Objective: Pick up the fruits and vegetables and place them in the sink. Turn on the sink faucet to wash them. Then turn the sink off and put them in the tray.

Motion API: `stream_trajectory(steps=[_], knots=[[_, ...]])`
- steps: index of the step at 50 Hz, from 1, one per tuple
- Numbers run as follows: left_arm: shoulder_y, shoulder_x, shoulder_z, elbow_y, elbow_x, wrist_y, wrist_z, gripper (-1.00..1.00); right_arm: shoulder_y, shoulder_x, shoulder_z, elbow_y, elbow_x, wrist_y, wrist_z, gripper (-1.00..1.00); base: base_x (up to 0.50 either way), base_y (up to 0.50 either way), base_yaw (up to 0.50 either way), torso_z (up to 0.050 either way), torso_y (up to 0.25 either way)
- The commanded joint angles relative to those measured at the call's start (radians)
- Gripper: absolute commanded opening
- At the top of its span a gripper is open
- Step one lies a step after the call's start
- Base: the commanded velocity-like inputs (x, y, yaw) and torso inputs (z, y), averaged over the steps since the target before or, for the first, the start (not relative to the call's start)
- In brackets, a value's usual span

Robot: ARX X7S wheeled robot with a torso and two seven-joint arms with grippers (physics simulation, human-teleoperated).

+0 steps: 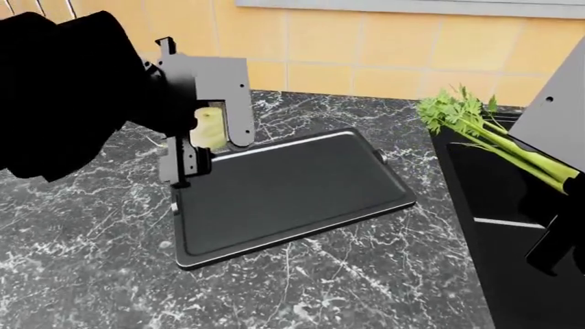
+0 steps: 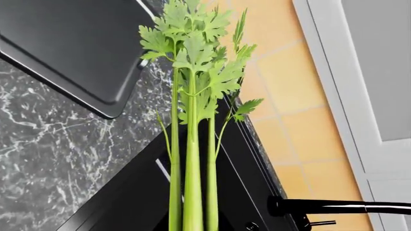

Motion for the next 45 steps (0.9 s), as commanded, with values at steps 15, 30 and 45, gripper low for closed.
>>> stream_trajectory(steps=[15, 30, 45], knots=[[0.077, 0.246, 0.108, -0.35, 0.062, 0.096, 0.071, -1.0, 0.008, 0.008, 0.014, -0.001, -0.046, 0.002, -0.007, -1.0, 0.0, 0.0, 0.0, 0.001, 0.001], [0.125, 0.272, 0.146, -0.35, 0.072, 0.124, 0.078, -1.0, 0.01, 0.021, 0.024, -0.004, -0.04, 0.003, -0.007, -1.0, 0.0, 0.0, 0.0, 0.001, 0.001], [0.147, 0.285, 0.197, -0.334, 0.087, 0.143, 0.104, -1.0, 0.007, 0.017, 0.019, 0.001, -0.049, 0.002, -0.013, -1.0, 0.0, 0.0, 0.0, 0.0, 0.001]])
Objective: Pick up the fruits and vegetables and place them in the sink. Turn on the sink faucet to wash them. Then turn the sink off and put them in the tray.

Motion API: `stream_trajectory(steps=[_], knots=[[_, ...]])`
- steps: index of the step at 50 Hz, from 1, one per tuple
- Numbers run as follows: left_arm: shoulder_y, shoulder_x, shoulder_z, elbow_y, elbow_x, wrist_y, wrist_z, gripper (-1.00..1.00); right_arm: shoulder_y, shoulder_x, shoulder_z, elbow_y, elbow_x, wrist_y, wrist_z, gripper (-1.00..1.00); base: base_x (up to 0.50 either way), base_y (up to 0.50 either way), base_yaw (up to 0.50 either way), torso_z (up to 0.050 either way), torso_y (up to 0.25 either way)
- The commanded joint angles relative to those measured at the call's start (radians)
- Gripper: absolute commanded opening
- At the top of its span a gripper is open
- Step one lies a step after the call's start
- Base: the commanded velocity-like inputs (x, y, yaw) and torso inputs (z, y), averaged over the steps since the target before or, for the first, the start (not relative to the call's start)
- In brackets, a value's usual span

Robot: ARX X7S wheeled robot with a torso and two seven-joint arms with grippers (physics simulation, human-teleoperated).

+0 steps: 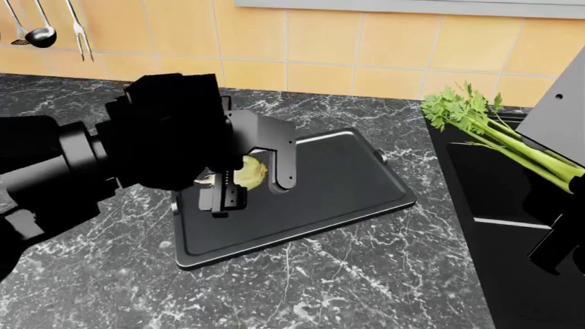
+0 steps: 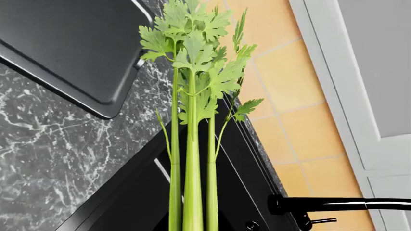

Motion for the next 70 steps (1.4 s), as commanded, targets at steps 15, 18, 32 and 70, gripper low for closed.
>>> stream_trajectory(steps=[15, 18, 32, 70], knots=[[0.006, 0.01, 0.04, 0.009, 0.021, 0.028, 0.015, 1.0, 0.013, 0.003, 0.007, 0.001, -0.036, 0.005, -0.002, -1.0, 0.0, 0.0, 0.0, 0.001, 0.001], [-0.005, 0.004, 0.039, 0.014, 0.02, 0.024, 0.02, 1.0, 0.013, 0.003, 0.007, 0.0, -0.038, 0.005, -0.004, -1.0, 0.0, 0.0, 0.0, 0.0, 0.0], [-0.115, -0.115, -0.051, 0.131, -0.022, -0.042, 0.013, 1.0, 0.01, -0.044, 0.002, 0.038, -0.052, 0.003, -0.017, -1.0, 0.0, 0.0, 0.0, 0.0, 0.001], [-0.162, -0.567, -0.188, 0.696, -0.144, -0.239, -0.106, 1.0, -0.192, -0.638, -0.185, 0.689, -0.697, -0.343, -0.619, -1.0, 0.0, 0.0, 0.0, 0.0, 0.0]])
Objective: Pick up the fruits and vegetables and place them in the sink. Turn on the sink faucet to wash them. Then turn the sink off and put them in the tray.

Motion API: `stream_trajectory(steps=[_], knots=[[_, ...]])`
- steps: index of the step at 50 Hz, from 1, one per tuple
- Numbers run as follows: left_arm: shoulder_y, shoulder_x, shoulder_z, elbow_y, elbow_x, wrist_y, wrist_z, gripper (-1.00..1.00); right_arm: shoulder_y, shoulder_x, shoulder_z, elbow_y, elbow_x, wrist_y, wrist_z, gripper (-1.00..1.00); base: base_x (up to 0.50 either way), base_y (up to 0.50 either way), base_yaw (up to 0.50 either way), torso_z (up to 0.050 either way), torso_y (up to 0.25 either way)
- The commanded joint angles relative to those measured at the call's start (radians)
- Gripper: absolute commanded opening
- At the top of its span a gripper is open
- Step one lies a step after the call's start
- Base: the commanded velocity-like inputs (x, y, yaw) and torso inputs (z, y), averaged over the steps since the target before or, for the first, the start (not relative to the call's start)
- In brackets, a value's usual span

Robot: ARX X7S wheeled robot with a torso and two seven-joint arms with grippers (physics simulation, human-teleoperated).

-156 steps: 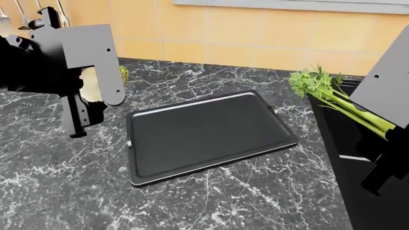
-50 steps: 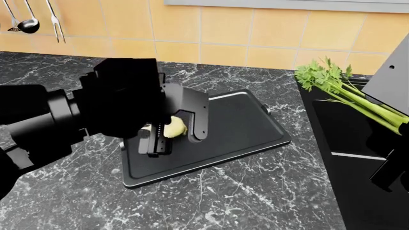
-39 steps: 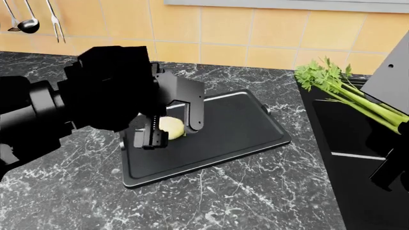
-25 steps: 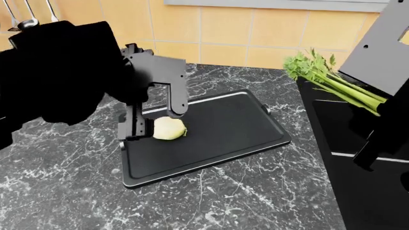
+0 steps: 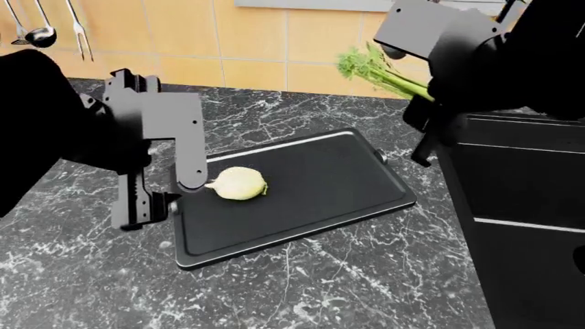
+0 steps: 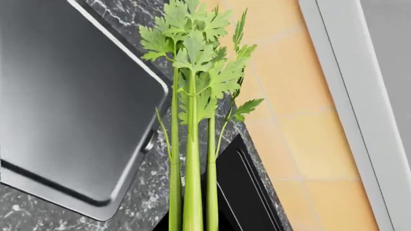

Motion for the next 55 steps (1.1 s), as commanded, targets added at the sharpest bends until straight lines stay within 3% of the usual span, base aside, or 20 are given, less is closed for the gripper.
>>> stream_trajectory(steps=[1, 23, 55], knots=[[-0.018, -0.075, -0.023, 0.089, -0.017, -0.023, -0.011, 1.0, -0.071, -0.145, -0.039, 0.198, -0.17, -0.132, -0.12, -1.0, 0.0, 0.0, 0.0, 0.0, 0.0], [-0.045, -0.087, -0.031, 0.098, -0.01, -0.025, -0.004, 1.0, -0.312, -0.209, -0.016, 0.399, -0.246, -0.386, -0.134, -1.0, 0.0, 0.0, 0.0, 0.0, 0.0], [-0.046, -0.085, -0.03, 0.075, -0.003, -0.016, 0.002, 1.0, -0.407, -0.31, -0.132, 0.541, -0.314, -0.421, -0.344, -1.0, 0.0, 0.0, 0.0, 0.0, 0.001]])
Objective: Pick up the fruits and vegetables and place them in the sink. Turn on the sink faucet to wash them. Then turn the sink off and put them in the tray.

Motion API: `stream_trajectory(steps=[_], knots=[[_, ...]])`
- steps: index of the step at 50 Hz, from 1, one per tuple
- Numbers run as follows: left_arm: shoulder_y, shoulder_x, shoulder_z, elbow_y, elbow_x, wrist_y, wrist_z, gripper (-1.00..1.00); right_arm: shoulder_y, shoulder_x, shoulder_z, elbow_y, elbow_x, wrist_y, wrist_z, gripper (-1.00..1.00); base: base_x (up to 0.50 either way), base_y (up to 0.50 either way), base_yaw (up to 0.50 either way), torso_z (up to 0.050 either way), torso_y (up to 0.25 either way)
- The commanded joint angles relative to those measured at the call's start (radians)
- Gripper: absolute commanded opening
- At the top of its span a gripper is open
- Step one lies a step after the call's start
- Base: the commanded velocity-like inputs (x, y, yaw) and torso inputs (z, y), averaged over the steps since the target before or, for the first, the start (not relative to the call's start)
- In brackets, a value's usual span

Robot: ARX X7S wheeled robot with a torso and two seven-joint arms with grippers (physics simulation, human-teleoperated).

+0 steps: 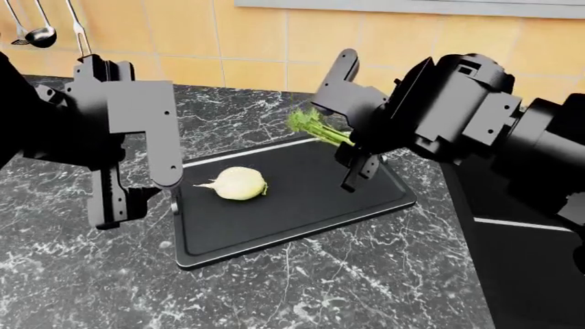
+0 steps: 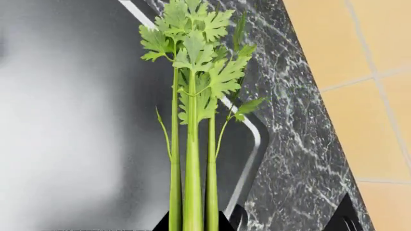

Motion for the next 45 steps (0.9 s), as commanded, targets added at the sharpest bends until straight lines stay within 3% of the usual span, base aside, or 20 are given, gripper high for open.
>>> stream_trajectory(steps=[1, 12, 13, 26, 45], knots=[[0.002, 0.001, -0.002, -0.006, 0.0, 0.003, 0.001, 1.0, -0.019, -0.027, -0.028, 0.037, -0.045, -0.019, -0.064, -1.0, 0.0, 0.0, 0.0, 0.0, 0.0], [0.005, 0.0, 0.002, -0.009, 0.005, 0.006, 0.0, 1.0, -0.02, -0.019, -0.012, 0.033, -0.037, -0.03, -0.068, -1.0, 0.0, 0.0, 0.0, 0.0, 0.0], [0.005, 0.0, 0.002, -0.01, 0.005, 0.006, 0.0, 1.0, -0.018, -0.019, -0.012, 0.032, -0.037, -0.029, -0.071, 1.0, 0.0, 0.0, 0.0, 0.0, 0.0], [0.002, 0.001, -0.002, -0.012, 0.003, 0.001, 0.003, 1.0, 0.081, 0.015, -0.056, -0.038, -0.028, 0.068, -0.15, 1.0, 0.0, 0.0, 0.0, 0.0, 0.001], [-0.04, 0.018, 0.002, -0.042, 0.014, -0.005, 0.036, 1.0, 0.313, 0.262, -0.04, -0.361, 0.045, 0.246, -0.086, 1.0, 0.0, 0.0, 0.0, 0.001, 0.0]])
